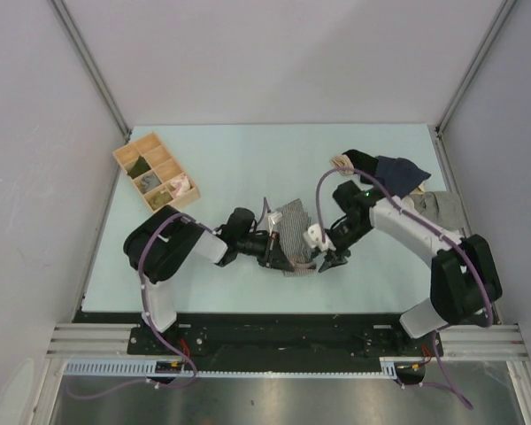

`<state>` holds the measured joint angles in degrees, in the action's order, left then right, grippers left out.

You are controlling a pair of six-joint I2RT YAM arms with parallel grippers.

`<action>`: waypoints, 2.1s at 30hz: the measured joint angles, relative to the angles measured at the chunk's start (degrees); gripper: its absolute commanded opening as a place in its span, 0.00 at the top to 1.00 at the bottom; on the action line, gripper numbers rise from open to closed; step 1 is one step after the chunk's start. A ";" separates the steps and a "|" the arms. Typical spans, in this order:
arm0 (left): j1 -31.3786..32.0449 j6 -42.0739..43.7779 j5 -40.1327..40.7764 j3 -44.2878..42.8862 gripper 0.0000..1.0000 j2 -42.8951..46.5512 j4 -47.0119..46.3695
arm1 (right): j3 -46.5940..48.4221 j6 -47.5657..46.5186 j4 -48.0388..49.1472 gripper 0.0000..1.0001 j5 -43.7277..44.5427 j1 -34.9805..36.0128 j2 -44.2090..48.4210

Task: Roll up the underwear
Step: Roll the underwear to the center of the board.

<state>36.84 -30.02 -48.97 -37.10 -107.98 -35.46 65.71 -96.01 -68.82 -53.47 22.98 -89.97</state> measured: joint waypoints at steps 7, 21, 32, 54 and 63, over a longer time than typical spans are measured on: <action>-1.70 -2.82 -4.46 -3.19 0.98 -3.06 2.34 | -12.22 7.85 22.88 0.48 11.61 16.59 7.21; -2.32 -4.74 -5.03 -4.04 0.71 -4.09 2.56 | -17.38 13.38 43.21 0.52 25.83 19.58 -0.87; -2.69 0.63 7.54 11.37 0.42 19.67 -5.38 | -14.21 16.35 42.60 0.88 25.59 18.80 -3.19; 23.30 39.95 31.43 15.85 0.34 34.49 0.59 | 4.83 19.71 8.39 0.89 4.94 7.74 -21.90; 27.50 49.22 40.30 6.01 0.41 20.59 10.54 | 5.35 20.17 6.08 0.89 4.04 7.41 -23.15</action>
<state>64.34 19.20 -8.67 -31.09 -87.39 -24.93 71.07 -75.83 -62.74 -49.43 30.39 -113.12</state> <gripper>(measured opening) 0.627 0.187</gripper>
